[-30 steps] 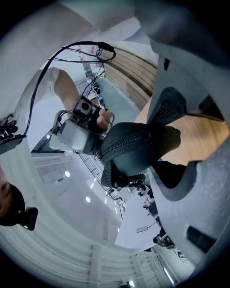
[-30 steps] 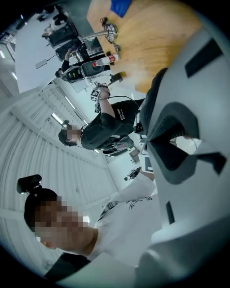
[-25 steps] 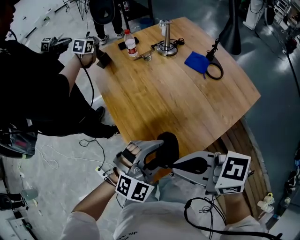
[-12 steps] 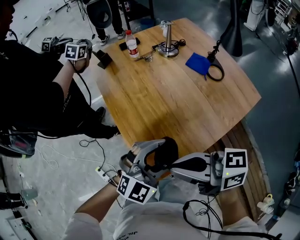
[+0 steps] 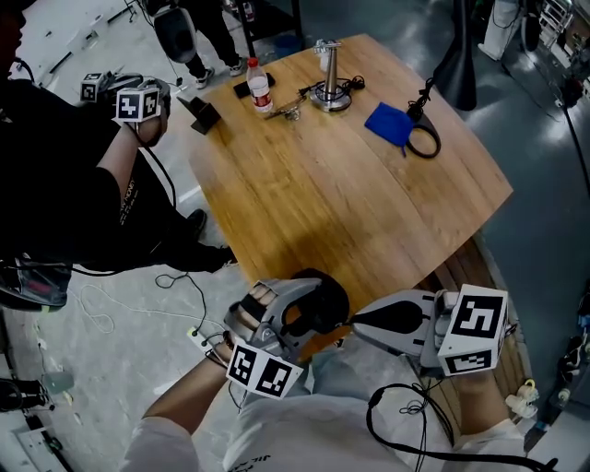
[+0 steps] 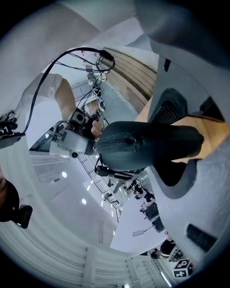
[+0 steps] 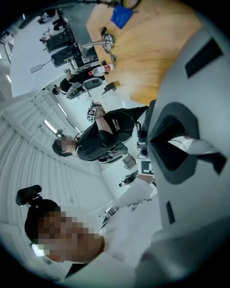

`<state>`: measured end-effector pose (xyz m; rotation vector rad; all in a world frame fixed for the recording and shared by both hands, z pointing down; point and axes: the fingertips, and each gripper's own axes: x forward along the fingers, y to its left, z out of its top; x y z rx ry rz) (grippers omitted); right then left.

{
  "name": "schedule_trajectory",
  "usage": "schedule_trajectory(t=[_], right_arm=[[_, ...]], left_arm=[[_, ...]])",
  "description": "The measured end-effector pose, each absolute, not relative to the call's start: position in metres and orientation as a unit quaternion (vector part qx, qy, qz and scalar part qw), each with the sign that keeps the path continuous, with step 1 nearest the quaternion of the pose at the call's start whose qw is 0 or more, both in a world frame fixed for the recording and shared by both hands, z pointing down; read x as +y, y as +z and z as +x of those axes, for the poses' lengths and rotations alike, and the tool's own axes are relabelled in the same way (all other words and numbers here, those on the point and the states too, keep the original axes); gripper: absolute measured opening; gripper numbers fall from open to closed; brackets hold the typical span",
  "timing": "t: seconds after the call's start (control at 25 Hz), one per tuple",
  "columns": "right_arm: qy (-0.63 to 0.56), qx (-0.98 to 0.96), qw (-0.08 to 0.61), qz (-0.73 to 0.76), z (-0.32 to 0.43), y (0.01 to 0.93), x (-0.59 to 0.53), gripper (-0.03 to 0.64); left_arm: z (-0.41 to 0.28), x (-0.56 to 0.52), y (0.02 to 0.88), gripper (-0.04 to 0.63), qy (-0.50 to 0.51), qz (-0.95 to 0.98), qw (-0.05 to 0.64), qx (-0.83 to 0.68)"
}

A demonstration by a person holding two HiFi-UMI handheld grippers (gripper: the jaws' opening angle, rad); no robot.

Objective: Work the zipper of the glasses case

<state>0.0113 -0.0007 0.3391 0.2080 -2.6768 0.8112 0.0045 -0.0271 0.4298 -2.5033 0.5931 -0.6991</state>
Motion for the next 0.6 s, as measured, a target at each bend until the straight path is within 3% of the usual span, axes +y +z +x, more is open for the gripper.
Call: schedule_trajectory(t=[0.16, 0.44, 0.6], right_arm=[[0.280, -0.936, 0.195, 0.080, 0.018, 0.349, -0.005, 0.000], [0.317, -0.932, 0.144, 0.099, 0.032, 0.346, -0.026, -0.002], [0.286, -0.950, 0.087, 0.084, 0.040, 0.313, -0.025, 0.000]], left_arm=[[0.004, -0.016, 0.433, 0.225, -0.244, -0.921, 0.229, 0.198], [-0.005, -0.005, 0.401, 0.222, -0.153, -0.954, 0.159, 0.201], [-0.018, -0.007, 0.411, 0.222, -0.186, -0.946, 0.168, 0.204]])
